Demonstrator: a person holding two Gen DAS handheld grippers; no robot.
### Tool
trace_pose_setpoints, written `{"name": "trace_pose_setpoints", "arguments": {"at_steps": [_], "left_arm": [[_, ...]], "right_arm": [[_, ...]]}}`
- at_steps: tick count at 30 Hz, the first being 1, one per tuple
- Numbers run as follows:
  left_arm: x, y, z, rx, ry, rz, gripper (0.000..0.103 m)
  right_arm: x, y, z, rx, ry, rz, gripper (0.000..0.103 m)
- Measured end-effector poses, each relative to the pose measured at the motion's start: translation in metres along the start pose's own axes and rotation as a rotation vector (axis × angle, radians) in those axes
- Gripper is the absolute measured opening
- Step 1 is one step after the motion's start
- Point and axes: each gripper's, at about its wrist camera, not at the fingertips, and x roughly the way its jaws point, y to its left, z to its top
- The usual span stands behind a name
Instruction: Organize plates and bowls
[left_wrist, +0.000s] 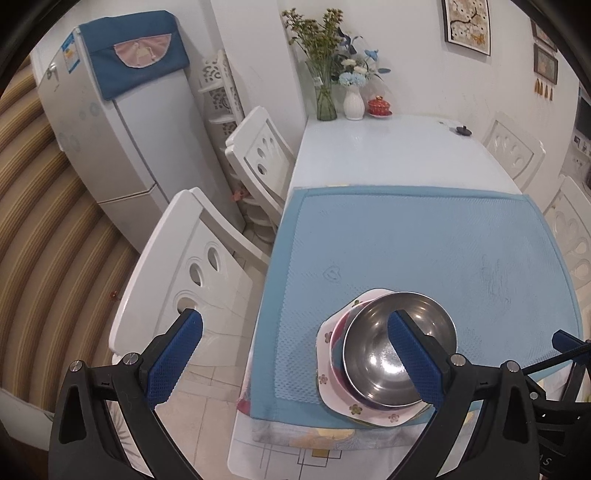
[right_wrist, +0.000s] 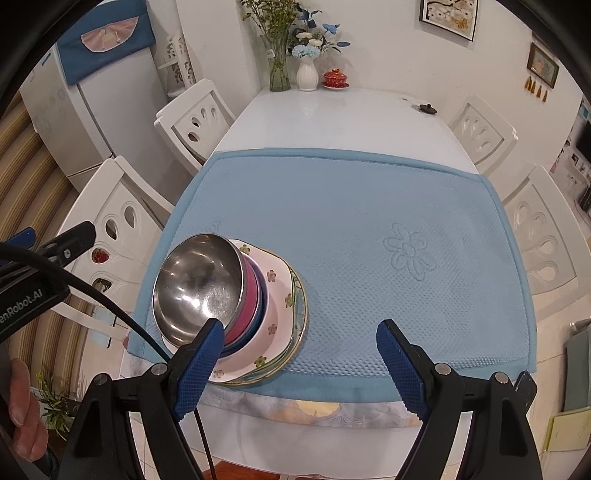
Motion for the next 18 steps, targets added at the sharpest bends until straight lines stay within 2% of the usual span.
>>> {"name": "trace_pose_setpoints", "arguments": {"at_steps": [18], "left_arm": [[0.034, -0.011, 0.014, 0.1, 0.03, -0.081, 0.1]], "right_arm": [[0.025, 0.006, 0.007, 0.087, 0.026, -0.041, 0.083]]}}
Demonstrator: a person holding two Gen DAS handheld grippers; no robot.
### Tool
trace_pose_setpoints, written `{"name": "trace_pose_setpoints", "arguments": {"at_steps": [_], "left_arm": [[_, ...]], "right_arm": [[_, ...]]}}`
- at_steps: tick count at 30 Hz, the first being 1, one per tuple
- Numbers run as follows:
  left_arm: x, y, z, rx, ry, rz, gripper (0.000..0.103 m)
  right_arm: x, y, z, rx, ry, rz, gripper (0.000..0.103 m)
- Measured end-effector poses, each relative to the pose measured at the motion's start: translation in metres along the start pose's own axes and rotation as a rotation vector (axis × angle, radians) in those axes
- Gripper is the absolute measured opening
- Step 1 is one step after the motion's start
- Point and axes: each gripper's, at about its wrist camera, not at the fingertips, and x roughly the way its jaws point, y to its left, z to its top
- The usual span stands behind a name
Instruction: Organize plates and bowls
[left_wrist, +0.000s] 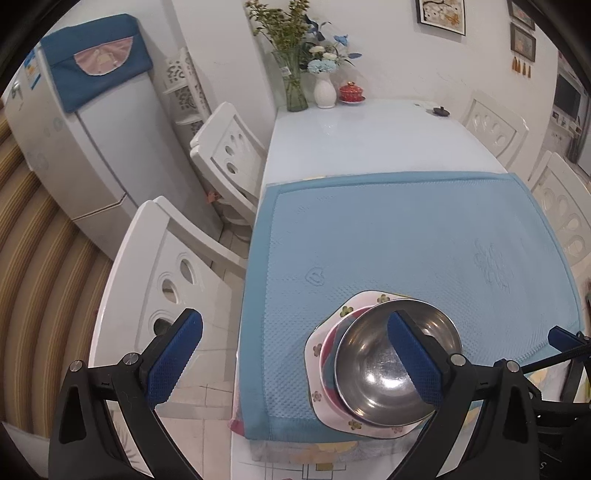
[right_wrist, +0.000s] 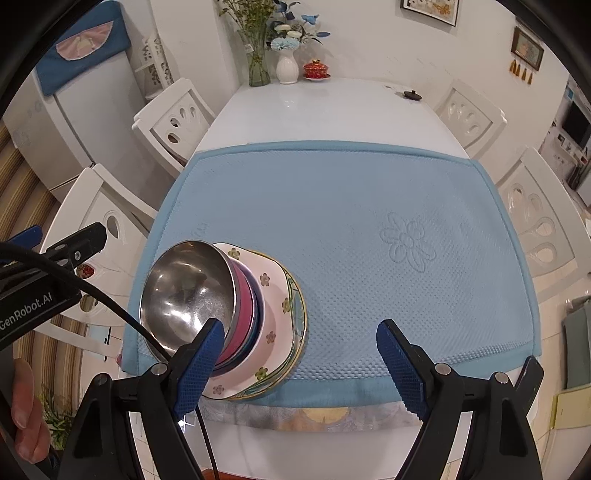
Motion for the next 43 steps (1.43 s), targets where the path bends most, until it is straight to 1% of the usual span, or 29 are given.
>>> {"name": "trace_pose_setpoints", "arguments": {"at_steps": [5, 11, 13, 15, 19, 25, 28, 30, 35, 37, 39, 41, 42, 43], "left_arm": [[0.005, 0.001, 0.002, 0.009, 0.013, -0.026, 0.1], [0.004, 0.006, 0.002, 0.016, 0.001, -0.031, 0.1], [0.003, 0.005, 0.001, 0.018, -0.004, -0.016, 0.1], [-0.001, 0.002, 0.002, 0.034, -0.019, 0.018, 0.1], [-0.01, -0.002, 0.009, 0.043, -0.042, -0.011, 0.1], [-0.02, -0.009, 0.014, 0.039, -0.071, -0.013, 0.1], [-0.035, -0.011, 0.015, 0.012, -0.122, 0.013, 0.1], [-0.045, -0.013, 0.017, -0.01, -0.144, 0.014, 0.1], [-0.052, -0.026, 0.02, -0.049, -0.136, 0.044, 0.1], [-0.056, -0.037, 0.019, -0.051, -0.139, 0.074, 0.1], [-0.066, -0.05, 0.017, -0.049, -0.192, 0.132, 0.1], [-0.081, -0.07, 0.014, -0.022, -0.267, 0.189, 0.1], [-0.086, -0.08, 0.016, -0.011, -0.279, 0.193, 0.1], [-0.087, -0.088, 0.017, -0.006, -0.274, 0.183, 0.103]], "right_arm": [[0.002, 0.003, 0.0, 0.024, -0.007, 0.0, 0.083], [0.003, 0.007, 0.0, 0.034, -0.008, -0.003, 0.083], [0.003, 0.008, 0.0, 0.031, -0.007, -0.005, 0.083], [0.001, 0.01, 0.0, 0.026, -0.017, -0.012, 0.083], [-0.006, 0.015, -0.002, 0.033, -0.033, -0.01, 0.083], [-0.018, 0.009, -0.001, 0.026, -0.063, -0.025, 0.083], [-0.025, -0.002, 0.004, 0.028, -0.096, -0.039, 0.083], [-0.027, -0.01, 0.008, 0.024, -0.105, -0.032, 0.083], [-0.034, -0.034, 0.013, 0.005, -0.112, 0.002, 0.083], [-0.035, -0.046, 0.012, -0.005, -0.112, 0.009, 0.083], [-0.035, -0.056, 0.011, -0.014, -0.104, 0.019, 0.083], [-0.034, -0.068, 0.01, -0.025, -0.095, 0.029, 0.083], [-0.035, -0.075, 0.01, -0.033, -0.098, 0.023, 0.083], [-0.035, -0.081, 0.01, -0.038, -0.103, 0.016, 0.083]]}}
